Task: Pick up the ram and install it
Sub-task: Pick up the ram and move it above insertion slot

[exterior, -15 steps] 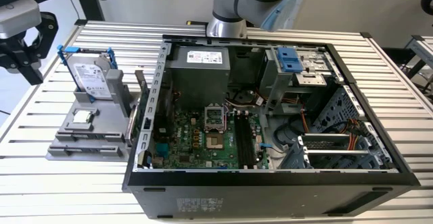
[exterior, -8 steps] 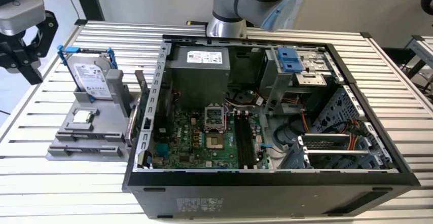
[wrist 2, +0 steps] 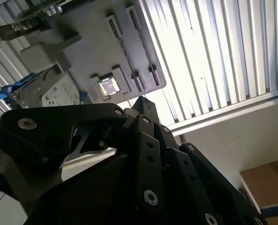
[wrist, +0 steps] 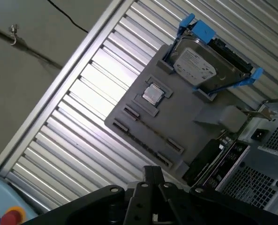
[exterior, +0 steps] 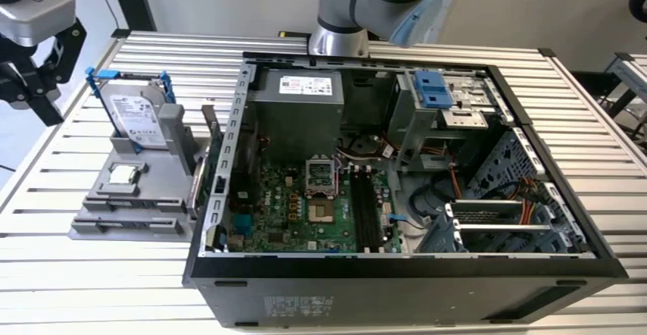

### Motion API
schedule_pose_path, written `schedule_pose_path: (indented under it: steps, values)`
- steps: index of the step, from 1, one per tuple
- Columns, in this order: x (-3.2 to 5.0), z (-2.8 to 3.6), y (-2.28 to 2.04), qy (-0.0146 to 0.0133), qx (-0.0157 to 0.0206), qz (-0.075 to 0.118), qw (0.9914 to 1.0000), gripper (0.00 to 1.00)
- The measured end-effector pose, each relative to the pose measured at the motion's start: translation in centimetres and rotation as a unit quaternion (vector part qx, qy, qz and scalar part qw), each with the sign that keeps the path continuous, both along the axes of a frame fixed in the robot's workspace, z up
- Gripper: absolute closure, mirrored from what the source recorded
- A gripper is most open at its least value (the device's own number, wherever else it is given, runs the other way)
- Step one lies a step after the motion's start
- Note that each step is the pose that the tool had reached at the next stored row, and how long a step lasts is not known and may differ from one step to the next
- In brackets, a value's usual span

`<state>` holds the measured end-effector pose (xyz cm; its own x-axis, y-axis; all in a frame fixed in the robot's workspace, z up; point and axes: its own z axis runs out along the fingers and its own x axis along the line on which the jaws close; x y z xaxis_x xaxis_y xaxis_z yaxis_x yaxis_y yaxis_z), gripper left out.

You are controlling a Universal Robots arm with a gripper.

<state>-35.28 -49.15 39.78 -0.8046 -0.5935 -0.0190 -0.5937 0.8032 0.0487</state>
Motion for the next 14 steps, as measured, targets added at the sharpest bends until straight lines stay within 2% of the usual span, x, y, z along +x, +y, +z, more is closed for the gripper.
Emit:
schedule_pose_path:
  steps: [4, 7, 10, 14]
  values:
    - [0.0, 0.04, 0.05, 0.0, -0.0001, 0.022, 0.99976, 1.0]
    - [0.0, 0.07, 0.1, 0.0, -0.0002, 0.038, 0.99927, 1.0]
    - [0.0, 0.09, 0.16, 0.0, -0.0003, 0.055, 0.99851, 1.0]
    - [0.0, 0.12, 0.22, 0.0, -0.0005, 0.076, 0.99707, 1.0]
